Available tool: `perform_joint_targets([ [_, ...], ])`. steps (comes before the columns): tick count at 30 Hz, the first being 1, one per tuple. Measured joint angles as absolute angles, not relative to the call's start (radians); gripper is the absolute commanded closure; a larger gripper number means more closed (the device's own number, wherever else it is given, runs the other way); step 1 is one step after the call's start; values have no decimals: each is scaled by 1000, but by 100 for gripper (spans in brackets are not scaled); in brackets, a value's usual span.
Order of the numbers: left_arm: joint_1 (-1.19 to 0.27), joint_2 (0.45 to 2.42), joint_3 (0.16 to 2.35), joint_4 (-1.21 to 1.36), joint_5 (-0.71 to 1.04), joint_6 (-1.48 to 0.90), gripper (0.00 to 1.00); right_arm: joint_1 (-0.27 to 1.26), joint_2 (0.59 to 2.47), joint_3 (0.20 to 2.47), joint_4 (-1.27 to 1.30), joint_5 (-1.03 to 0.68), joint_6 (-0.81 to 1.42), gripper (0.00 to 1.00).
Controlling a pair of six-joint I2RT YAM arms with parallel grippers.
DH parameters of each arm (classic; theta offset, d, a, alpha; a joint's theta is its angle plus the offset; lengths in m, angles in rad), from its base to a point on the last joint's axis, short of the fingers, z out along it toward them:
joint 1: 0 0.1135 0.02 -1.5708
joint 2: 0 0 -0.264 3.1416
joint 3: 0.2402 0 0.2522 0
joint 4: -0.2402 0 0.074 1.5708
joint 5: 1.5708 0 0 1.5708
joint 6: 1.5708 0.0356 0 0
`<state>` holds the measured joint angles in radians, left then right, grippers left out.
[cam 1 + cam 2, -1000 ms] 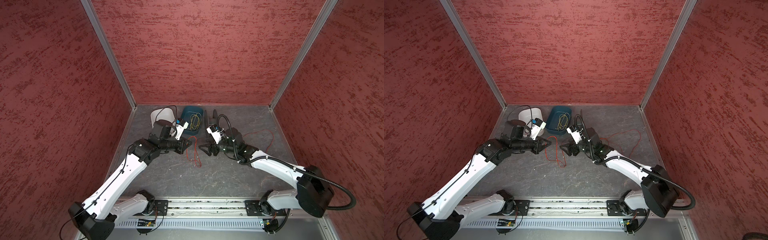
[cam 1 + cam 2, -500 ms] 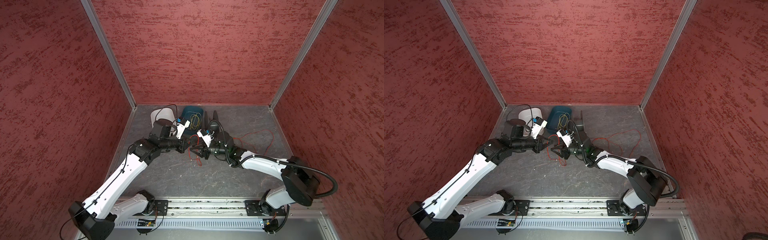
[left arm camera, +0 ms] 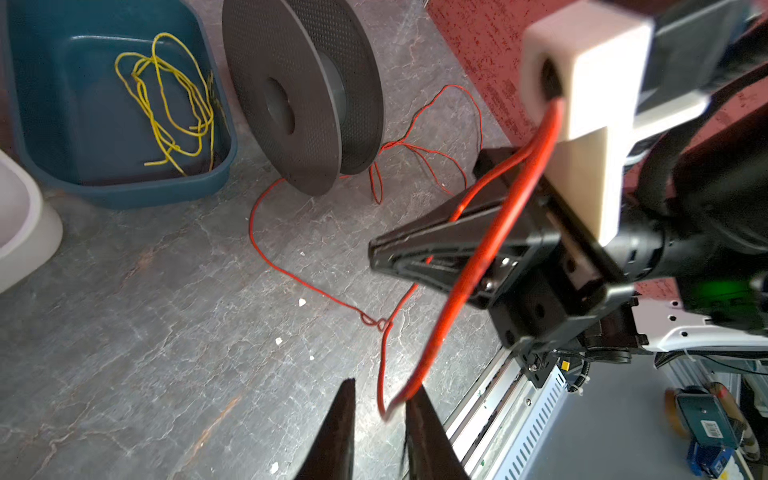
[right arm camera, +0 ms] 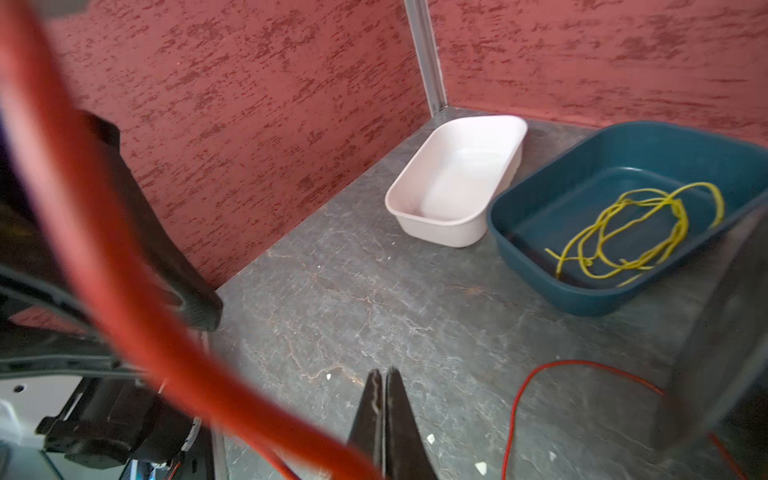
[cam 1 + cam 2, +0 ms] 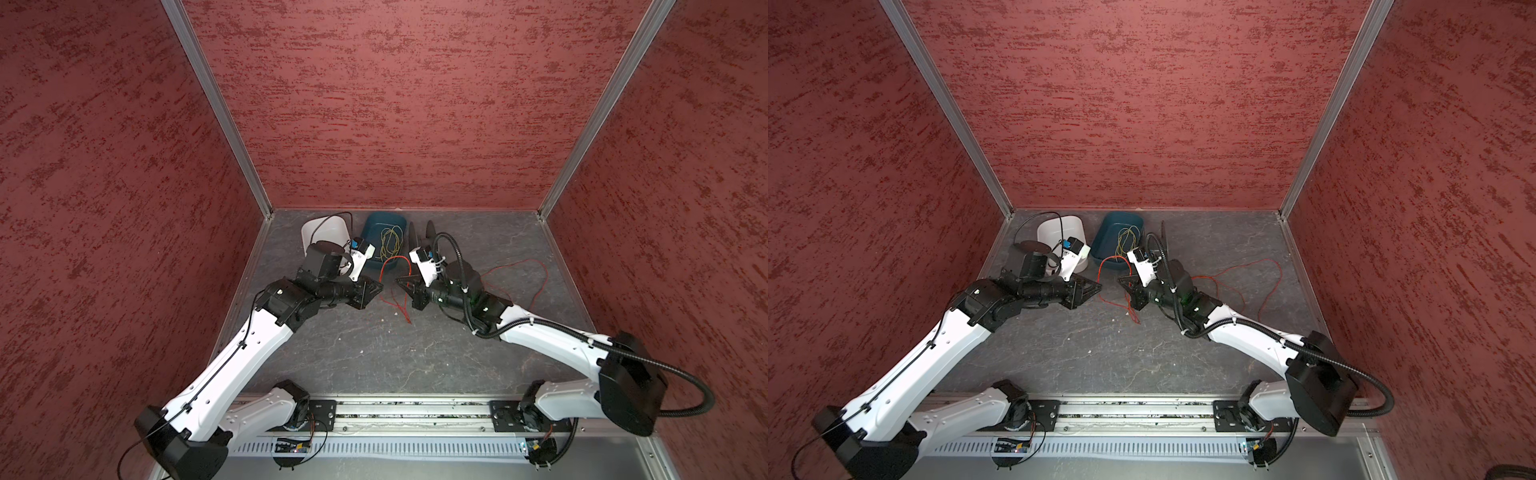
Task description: Wrap the cables
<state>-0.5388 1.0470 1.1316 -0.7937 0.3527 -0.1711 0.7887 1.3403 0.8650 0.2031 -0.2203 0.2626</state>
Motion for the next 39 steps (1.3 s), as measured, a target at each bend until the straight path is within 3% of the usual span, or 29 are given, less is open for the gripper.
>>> perform_joint_targets([
  [2,-539,1041,1132,-799,346,-175,42,788,1332,898,146,-164,255,100],
  [4,-538,1037,1132,-800,340,-178,32,788,1324,918,102,-118,253,100],
  [9,-538,1028,1100,-737,364,-200,25,788,1291,941,17,-39,254,100],
  [15,-540,1022,953,-540,411,-263,24,788,1274,996,-55,21,279,100],
  [22,-570,1001,796,-250,389,-352,31,788,1275,1076,-95,54,346,100],
  [32,-628,1127,792,35,338,-402,34,788,1295,1076,-101,65,394,100],
  [37,-639,1179,791,91,296,-426,49,788,1298,1076,-85,68,427,100],
  [39,-640,1178,790,115,278,-436,62,789,1301,1076,-75,72,439,100],
])
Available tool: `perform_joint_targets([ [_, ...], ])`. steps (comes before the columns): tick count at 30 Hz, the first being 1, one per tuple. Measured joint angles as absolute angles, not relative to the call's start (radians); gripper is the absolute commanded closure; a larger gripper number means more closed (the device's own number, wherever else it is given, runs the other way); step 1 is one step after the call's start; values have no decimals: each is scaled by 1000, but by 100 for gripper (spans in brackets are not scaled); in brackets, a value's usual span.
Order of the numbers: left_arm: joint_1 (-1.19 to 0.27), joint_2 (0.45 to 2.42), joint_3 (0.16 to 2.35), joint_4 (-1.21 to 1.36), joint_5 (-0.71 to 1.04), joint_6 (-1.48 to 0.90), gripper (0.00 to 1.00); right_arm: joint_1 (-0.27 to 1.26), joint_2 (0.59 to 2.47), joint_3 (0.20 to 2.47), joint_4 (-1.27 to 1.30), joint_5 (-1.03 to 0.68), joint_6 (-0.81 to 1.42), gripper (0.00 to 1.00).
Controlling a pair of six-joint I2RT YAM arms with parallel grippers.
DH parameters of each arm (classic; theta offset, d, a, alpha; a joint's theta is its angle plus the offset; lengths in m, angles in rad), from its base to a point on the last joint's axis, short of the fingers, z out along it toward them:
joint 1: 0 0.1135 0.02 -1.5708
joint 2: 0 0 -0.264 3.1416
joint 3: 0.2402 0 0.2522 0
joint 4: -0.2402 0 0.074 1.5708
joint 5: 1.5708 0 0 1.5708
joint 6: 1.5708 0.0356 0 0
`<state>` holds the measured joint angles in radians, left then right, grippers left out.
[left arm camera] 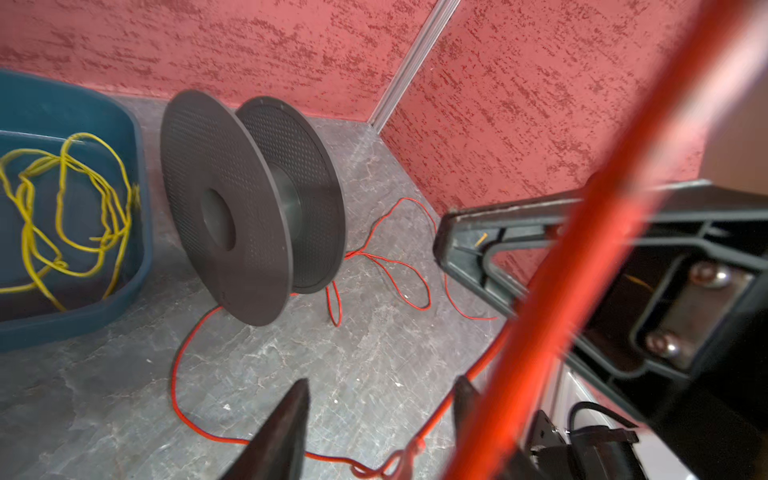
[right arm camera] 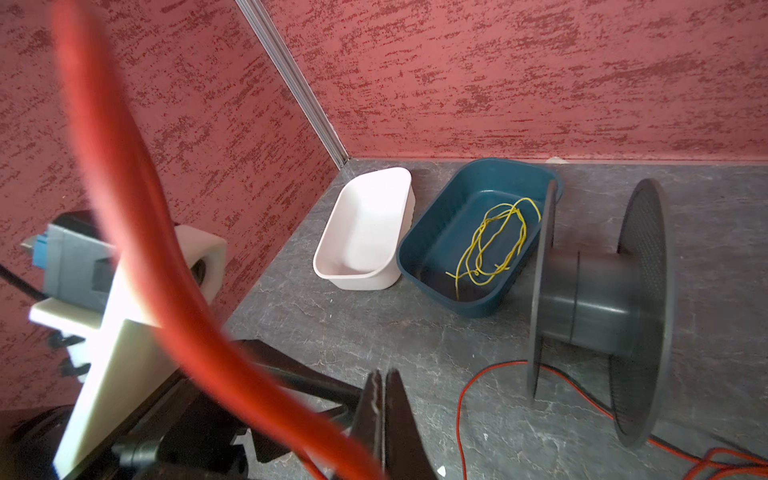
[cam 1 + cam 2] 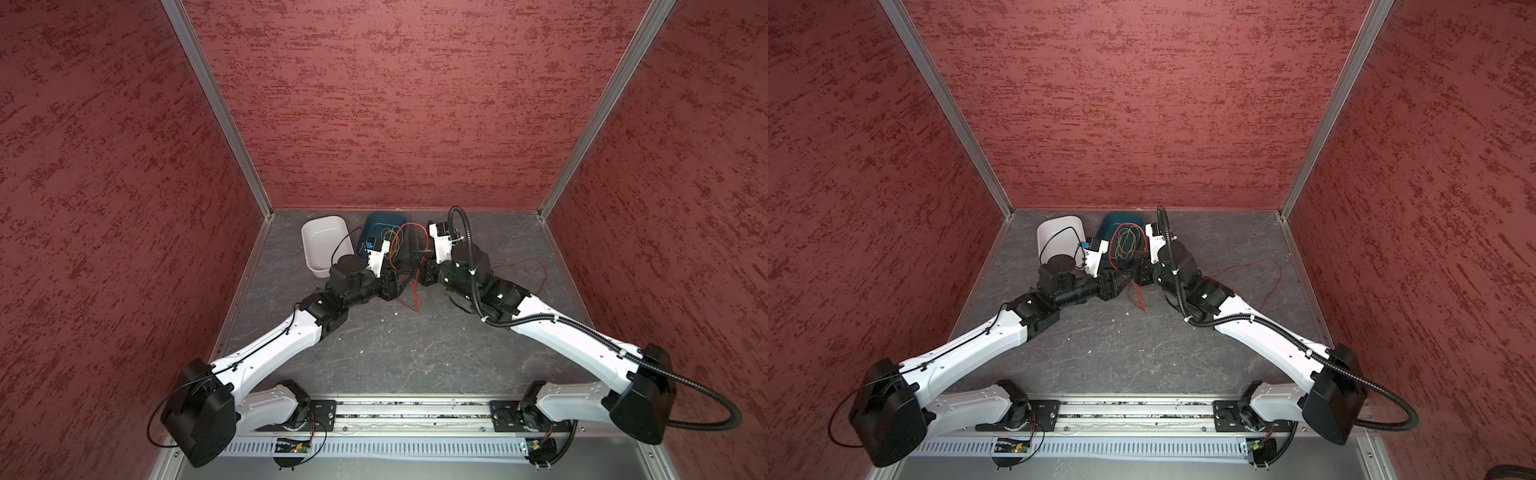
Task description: Wrap the cables
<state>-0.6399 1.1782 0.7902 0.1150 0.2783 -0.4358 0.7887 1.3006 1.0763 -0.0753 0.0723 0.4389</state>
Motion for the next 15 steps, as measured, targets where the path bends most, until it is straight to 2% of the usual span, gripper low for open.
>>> perform_joint_targets([
  [3,-640,1178,791,131,258,-441,87,788,1304,1076,-72,79,449,100],
  [6,-632,1178,820,72,244,-432,97,788,1304,1076,-73,92,453,100],
  [8,-622,1176,854,24,245,-426,100,788,1304,1076,-75,106,453,100],
  [15,-586,1089,988,-235,242,-369,100,788,1304,1076,-140,212,426,100],
])
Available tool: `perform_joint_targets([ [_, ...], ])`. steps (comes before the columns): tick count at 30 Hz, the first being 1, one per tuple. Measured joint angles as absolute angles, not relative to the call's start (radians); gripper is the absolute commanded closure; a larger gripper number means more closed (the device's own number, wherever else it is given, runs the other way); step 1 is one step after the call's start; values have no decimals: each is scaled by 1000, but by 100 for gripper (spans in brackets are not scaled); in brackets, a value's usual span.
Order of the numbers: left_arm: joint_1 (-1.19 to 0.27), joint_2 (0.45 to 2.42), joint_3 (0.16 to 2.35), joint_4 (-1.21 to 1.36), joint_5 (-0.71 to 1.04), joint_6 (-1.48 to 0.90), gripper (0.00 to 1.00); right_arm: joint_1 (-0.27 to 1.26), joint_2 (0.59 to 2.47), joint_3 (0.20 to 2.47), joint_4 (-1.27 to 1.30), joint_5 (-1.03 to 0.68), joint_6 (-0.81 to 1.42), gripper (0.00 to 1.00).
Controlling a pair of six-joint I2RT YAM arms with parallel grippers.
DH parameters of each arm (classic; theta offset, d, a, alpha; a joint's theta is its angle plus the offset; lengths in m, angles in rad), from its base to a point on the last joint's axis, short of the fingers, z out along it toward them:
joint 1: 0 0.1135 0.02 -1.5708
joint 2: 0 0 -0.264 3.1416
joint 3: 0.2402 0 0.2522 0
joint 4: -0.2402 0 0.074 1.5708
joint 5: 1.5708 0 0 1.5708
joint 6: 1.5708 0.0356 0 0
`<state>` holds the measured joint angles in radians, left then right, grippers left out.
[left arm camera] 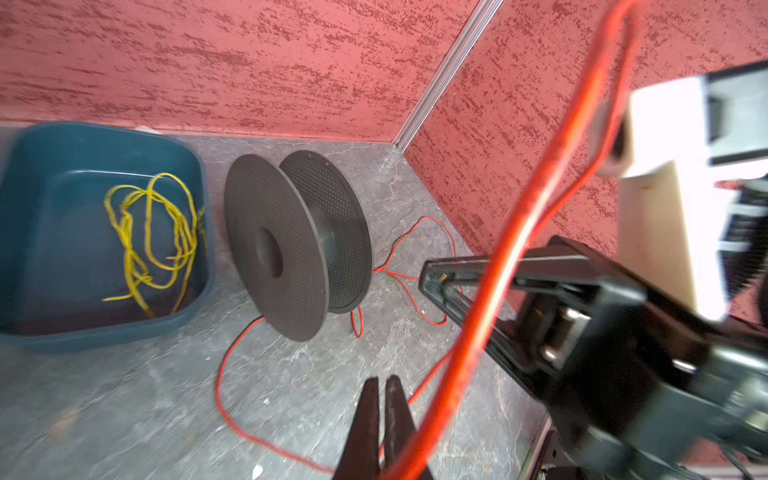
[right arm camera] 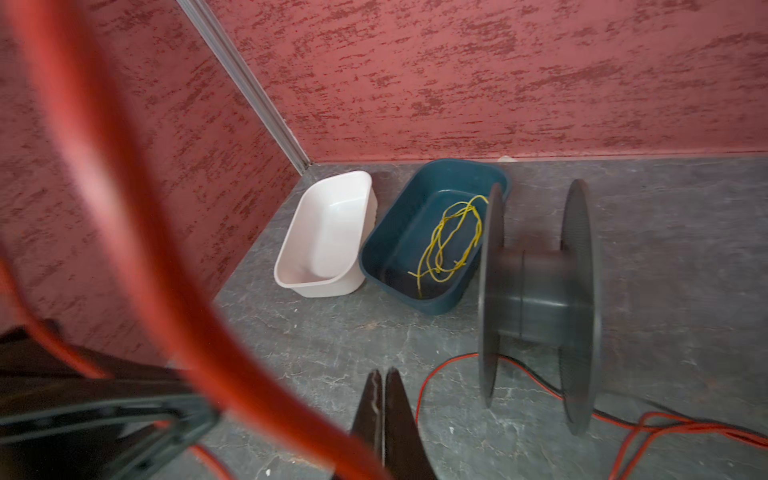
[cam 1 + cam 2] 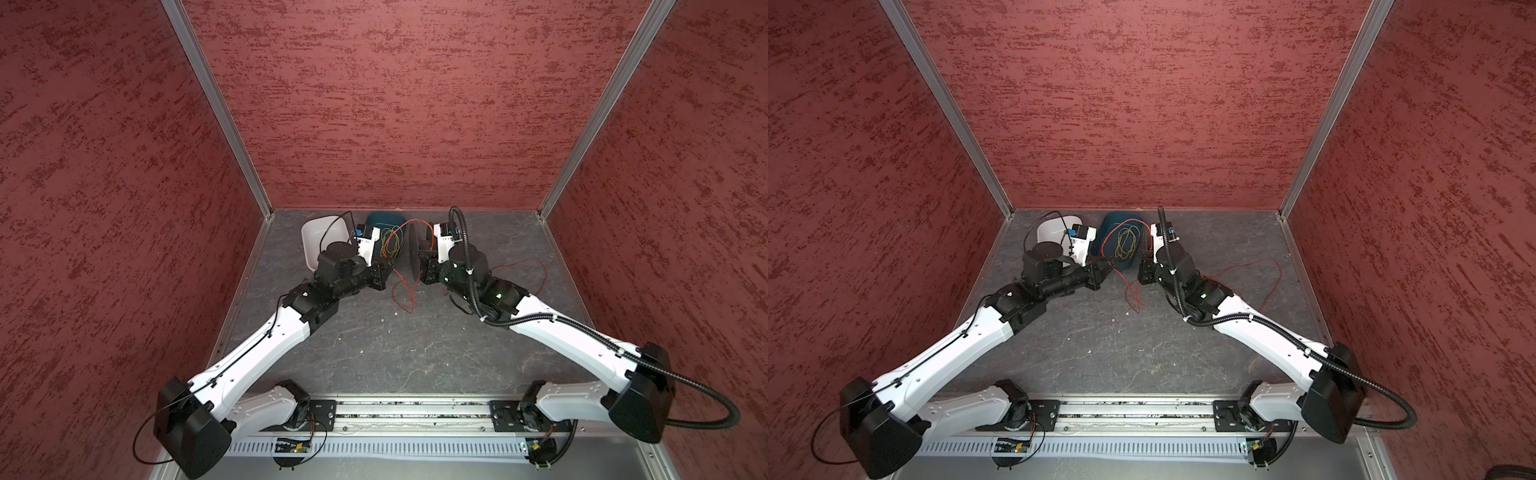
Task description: Wrap the cables
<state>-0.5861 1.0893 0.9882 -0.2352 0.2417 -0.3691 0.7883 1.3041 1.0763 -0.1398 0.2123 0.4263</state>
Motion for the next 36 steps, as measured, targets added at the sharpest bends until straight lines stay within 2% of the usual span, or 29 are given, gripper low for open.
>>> perform_joint_targets([
  [5,-547,996,1073,-422,230,-324,100,788,1291,1076,-205,296,382,100],
  [11,-499,942,1122,-569,246,-270,100,788,1220,1074,-309,321,285,98],
  [17,-493,986,1128,-625,330,-224,100,779,1132,1074,-444,284,219,63],
  [20,-510,1037,1148,-633,369,-207,100,776,1116,1074,-494,229,196,36],
  [22,-538,1073,1166,-640,383,-194,99,775,1111,1074,-524,190,185,28],
  [25,-580,1119,1203,-655,387,-174,99,775,1105,1074,-560,149,165,24],
  [36,-620,1257,1303,-693,358,-114,99,775,1102,1175,-591,91,62,22],
])
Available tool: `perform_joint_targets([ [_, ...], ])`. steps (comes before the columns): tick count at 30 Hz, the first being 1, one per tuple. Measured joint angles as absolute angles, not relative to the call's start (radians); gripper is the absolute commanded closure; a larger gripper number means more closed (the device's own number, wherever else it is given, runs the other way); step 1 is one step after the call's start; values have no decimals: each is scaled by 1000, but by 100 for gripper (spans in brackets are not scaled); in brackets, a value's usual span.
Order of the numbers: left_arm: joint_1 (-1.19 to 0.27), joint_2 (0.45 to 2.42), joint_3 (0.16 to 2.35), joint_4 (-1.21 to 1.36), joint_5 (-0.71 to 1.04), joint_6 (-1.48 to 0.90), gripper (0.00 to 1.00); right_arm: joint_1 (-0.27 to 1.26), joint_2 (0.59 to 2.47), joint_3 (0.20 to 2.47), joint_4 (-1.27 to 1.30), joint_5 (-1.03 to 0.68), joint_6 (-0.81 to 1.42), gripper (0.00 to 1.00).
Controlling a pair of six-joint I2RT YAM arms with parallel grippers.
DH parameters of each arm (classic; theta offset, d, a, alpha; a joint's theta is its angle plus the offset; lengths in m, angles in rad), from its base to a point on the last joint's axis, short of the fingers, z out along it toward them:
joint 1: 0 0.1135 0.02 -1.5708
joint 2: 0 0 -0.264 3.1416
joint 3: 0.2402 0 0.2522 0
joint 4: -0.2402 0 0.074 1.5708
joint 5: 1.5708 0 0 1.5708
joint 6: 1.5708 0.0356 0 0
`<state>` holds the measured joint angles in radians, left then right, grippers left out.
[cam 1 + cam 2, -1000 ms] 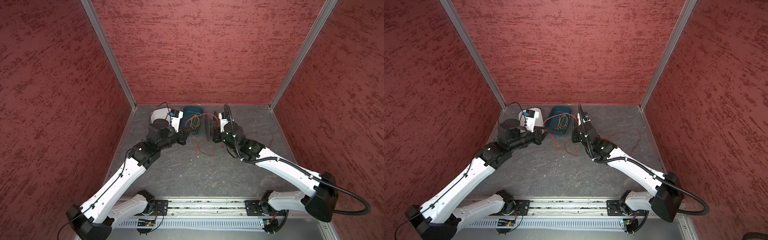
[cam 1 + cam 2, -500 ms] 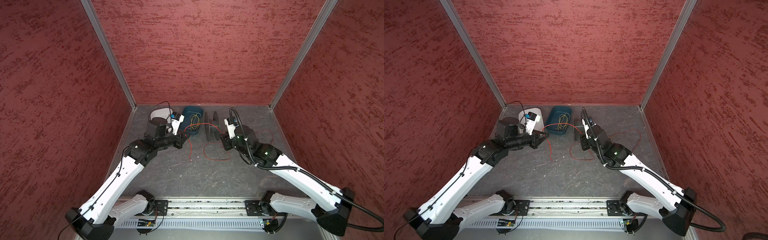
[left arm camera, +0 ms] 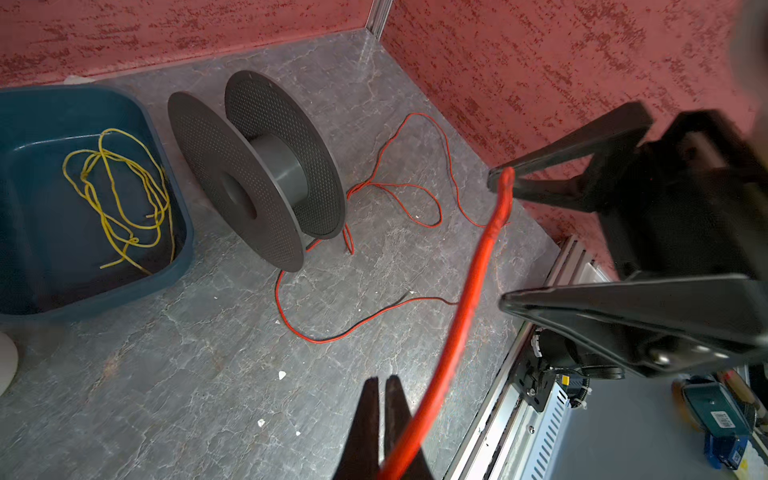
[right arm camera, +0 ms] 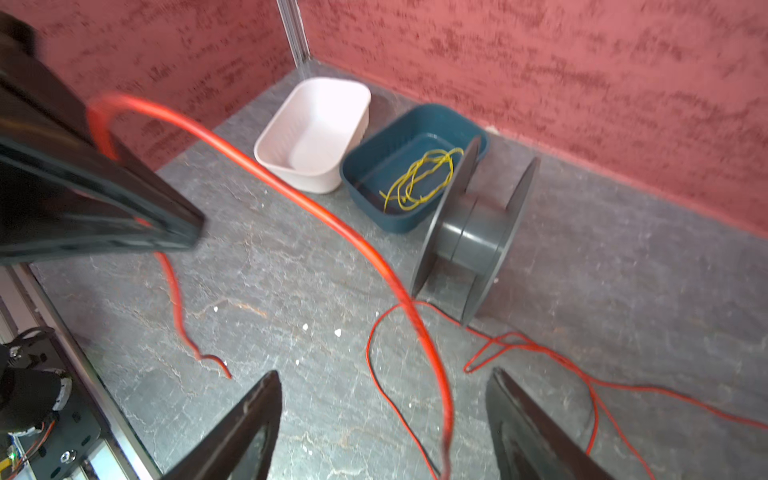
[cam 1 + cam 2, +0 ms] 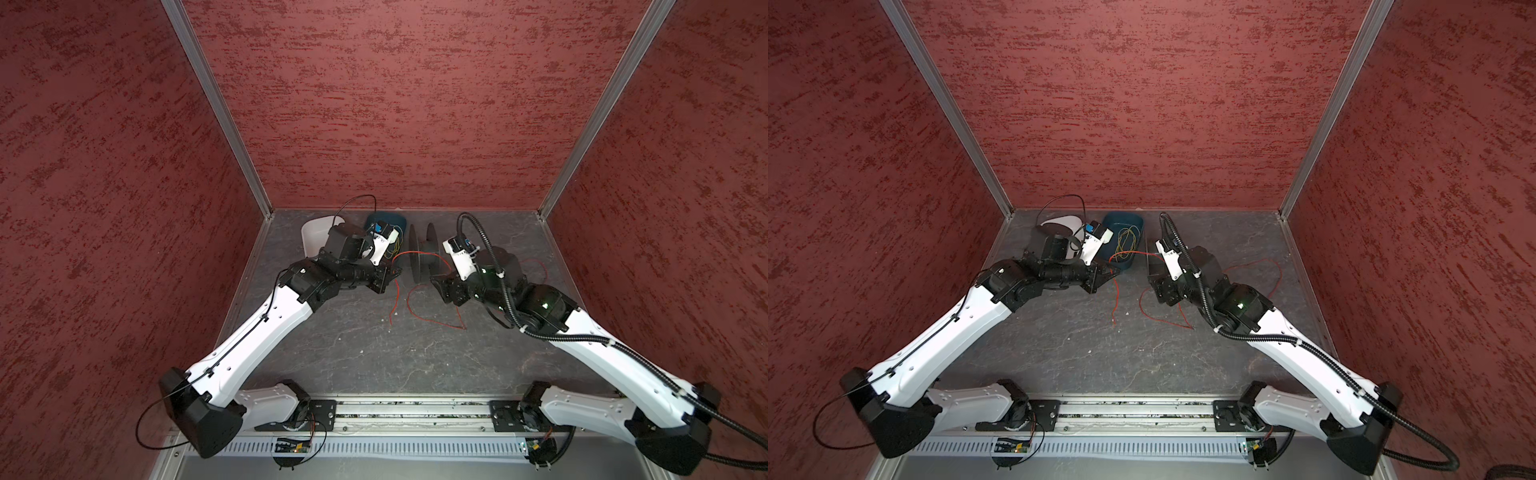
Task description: Wrap the cables
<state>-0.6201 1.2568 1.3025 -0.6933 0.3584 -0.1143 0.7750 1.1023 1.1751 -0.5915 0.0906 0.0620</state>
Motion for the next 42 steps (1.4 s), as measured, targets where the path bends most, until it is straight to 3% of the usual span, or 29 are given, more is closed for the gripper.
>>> perform_joint_targets([
  [14,-657,1337,1356,-741,360,-66,99,775,1262,1226,-521,88,-146,29],
  [19,-657,1348,1356,-753,361,-57,99,775,1263,1226,-466,84,-192,40],
  [22,-657,1356,1356,-763,361,-55,99,775,1263,1226,-445,74,-209,52],
  [31,-657,1358,1356,-769,363,-54,99,775,1266,1209,-403,40,-220,99],
  [38,-650,1353,1341,-751,366,-58,59,775,1245,1085,-344,38,-187,100],
  [42,-634,1324,1274,-712,381,-78,56,775,1190,1034,-319,38,-159,100],
])
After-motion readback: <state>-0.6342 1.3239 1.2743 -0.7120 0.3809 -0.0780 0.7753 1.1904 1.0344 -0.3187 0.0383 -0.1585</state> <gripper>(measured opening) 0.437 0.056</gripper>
